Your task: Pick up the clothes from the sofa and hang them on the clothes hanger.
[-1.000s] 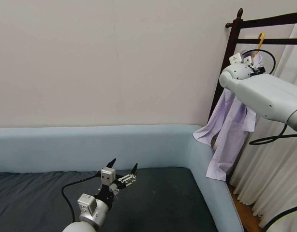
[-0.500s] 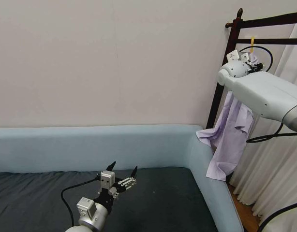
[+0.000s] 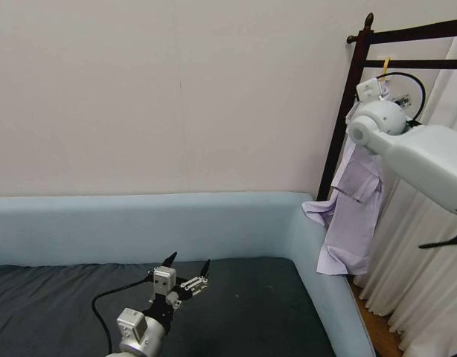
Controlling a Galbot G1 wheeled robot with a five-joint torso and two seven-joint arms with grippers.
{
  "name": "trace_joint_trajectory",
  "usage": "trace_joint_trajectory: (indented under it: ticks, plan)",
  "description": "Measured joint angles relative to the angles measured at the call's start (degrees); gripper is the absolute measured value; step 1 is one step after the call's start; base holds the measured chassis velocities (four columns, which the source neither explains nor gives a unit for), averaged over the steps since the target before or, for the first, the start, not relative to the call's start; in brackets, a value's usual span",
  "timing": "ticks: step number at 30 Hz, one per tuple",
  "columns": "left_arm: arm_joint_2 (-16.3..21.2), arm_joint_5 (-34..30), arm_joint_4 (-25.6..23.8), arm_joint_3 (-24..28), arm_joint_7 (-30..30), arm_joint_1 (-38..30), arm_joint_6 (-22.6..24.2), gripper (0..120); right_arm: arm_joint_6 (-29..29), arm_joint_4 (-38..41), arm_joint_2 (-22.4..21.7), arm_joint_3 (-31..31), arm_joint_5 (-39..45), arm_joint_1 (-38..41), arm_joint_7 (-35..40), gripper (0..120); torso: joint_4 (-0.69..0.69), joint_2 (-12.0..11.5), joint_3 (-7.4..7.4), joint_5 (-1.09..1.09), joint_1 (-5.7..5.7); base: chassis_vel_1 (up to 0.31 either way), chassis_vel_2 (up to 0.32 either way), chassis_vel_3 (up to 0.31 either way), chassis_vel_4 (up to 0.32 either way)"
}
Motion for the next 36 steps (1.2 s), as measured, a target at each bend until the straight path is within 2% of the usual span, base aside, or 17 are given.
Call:
trace_joint_trajectory:
  ticks: [4,5,7,9,12,15,17,18,20,21,24,25,28,29,33,34,36]
  plan:
    - [-1.24,0.16,-0.12,-1.22,0.28,2.18,-0.85,100,9.54,16.18,-7.81,14.83,-2.03,-17.09,-7.63,100,0.02,0.00,0.00,-0.01,0.00,0.000,0.000,0.000,0.000]
    - [-1.24,0.16,-0.12,-1.22,0.28,2.18,-0.85,100,9.54,16.18,-7.81,14.83,-2.03,-17.09,-7.63,100,0.02,0.00,0.00,-0.01,0.00,0.000,0.000,0.000,0.000]
    - [-2.09,0.20,-0.11,-1.87,0.48,3.24,-1.76,100,14.14,23.14,-11.12,21.43,-2.29,-27.09,-10.19,100,0.00,0.00,0.00,0.03,0.00,0.000,0.000,0.000,0.000]
    - [-2.59,0.51,0.27,-2.11,0.50,3.52,-2.83,100,15.73,25.75,-12.15,24.86,-3.02,-32.11,-11.37,100,0.00,0.00,0.00,0.02,0.00,0.000,0.000,0.000,0.000]
    - [-5.07,2.36,2.02,-3.56,0.18,5.06,-5.83,100,21.31,31.76,-13.10,32.97,-7.80,-48.85,-13.83,100,-0.03,0.00,0.00,-0.01,0.00,0.000,0.000,0.000,0.000]
    - [-7.26,3.95,1.22,-7.20,0.39,8.21,-6.94,100,23.16,32.35,-10.19,34.97,-11.17,-56.32,-15.28,100,-0.04,0.00,0.00,0.01,0.00,0.000,0.000,0.000,0.000]
    - [-10.07,6.09,0.32,-10.53,1.02,12.34,-8.03,100,25.57,31.69,-5.58,36.29,-15.48,-62.29,-17.28,100,0.12,0.00,0.01,0.03,0.00,0.000,0.000,0.000,0.000]
    - [-10.84,6.86,0.25,-11.07,1.23,13.02,-8.46,100,26.61,31.57,-4.45,37.78,-17.43,-65.01,-18.03,100,0.13,-0.01,0.01,0.01,0.00,0.000,0.000,0.000,0.000]
    - [-12.47,8.25,0.25,-11.94,1.66,14.25,-9.37,100,29.09,31.46,-1.63,42.49,-22.46,-73.11,-20.03,100,0.08,0.00,0.01,-0.03,0.00,0.000,0.000,0.000,0.000]
    - [-12.47,8.25,0.25,-11.94,1.66,14.25,-9.37,100,29.09,31.46,-1.63,42.49,-22.46,-73.11,-20.03,100,0.08,0.00,0.01,-0.03,0.00,0.000,0.000,0.000,0.000]
    - [-15.43,8.94,0.91,-14.18,1.69,16.15,-11.43,100,32.25,33.61,4.86,51.55,-29.93,-88.31,-23.14,100,-0.04,0.00,0.00,-0.03,0.00,0.000,0.000,0.000,0.000]
    - [-15.43,8.94,0.91,-14.18,1.69,16.15,-11.43,100,32.25,33.61,4.86,51.55,-29.93,-88.31,-23.14,100,-0.04,0.00,0.00,-0.03,0.00,0.000,0.000,0.000,0.000]
    - [-17.29,12.06,2.65,-16.09,1.72,18.56,-14.35,100,34.77,35.66,13.11,57.36,-37.01,-99.84,-26.33,100,0.02,0.00,0.00,0.02,0.00,0.000,0.000,0.000,0.000]
    - [-17.29,12.06,2.65,-16.09,1.72,18.56,-14.35,100,34.77,35.66,13.11,57.36,-37.01,-99.84,-26.33,100,0.02,0.00,0.00,0.02,0.00,0.000,0.000,0.000,0.000]
    - [-20.02,16.92,3.41,-16.52,3.07,23.27,-17.52,100,39.88,38.65,25.08,62.73,-47.49,-111.95,-30.13,100,0.02,0.00,0.00,-0.01,0.00,0.000,0.000,0.000,0.000]
    - [-20.02,16.92,3.41,-16.52,3.07,23.27,-17.52,100,39.88,38.65,25.08,62.73,-47.49,-111.95,-30.13,100,0.02,0.00,0.00,-0.01,0.00,0.000,0.000,0.000,0.000]
    - [-21.47,18.53,3.74,-16.50,3.58,25.53,-18.41,100,43.87,39.03,30.36,63.94,-53.62,-118.40,-32.13,100,0.03,0.00,0.00,-0.01,0.00,0.000,0.000,0.000,0.000]
